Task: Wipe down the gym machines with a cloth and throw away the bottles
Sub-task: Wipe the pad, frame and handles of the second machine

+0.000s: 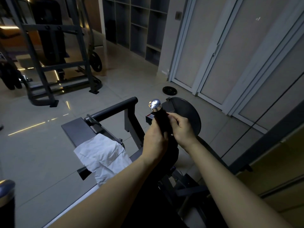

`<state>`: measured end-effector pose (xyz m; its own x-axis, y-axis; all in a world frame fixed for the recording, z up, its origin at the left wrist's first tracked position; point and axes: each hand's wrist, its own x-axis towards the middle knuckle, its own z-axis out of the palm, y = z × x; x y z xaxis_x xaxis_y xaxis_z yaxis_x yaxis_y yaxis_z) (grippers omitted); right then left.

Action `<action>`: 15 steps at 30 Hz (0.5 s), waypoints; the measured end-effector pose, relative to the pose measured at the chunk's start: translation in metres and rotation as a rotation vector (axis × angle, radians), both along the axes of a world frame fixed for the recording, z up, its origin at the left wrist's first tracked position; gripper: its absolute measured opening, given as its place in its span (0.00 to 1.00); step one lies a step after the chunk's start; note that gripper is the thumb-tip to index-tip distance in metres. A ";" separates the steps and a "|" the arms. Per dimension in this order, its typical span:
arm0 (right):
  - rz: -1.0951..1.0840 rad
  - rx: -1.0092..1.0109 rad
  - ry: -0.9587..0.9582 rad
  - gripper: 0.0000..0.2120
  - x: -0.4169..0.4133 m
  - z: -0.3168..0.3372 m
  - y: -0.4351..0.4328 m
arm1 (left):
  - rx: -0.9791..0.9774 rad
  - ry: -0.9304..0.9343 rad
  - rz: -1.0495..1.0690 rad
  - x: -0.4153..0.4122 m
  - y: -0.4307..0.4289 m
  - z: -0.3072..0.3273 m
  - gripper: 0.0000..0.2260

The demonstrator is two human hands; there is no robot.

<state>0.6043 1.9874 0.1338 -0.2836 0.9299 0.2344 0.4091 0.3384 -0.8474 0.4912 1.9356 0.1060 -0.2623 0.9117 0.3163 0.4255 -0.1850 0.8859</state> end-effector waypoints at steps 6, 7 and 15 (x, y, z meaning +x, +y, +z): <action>-0.226 -0.040 -0.300 0.12 -0.001 -0.006 -0.002 | -0.214 0.777 0.000 -0.007 -0.008 -0.028 0.15; -0.286 -0.074 -0.432 0.11 0.001 -0.010 -0.005 | -0.244 0.828 -0.014 -0.009 -0.015 -0.035 0.16; -0.316 -0.304 -0.095 0.06 0.019 0.011 -0.054 | -0.302 0.262 0.172 -0.028 -0.037 0.001 0.08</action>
<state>0.6230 1.9338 0.1450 0.0180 0.9969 -0.0760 0.5331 -0.0739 -0.8428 0.4634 1.8985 0.1075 -0.3644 0.9238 0.1180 0.6454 0.1592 0.7471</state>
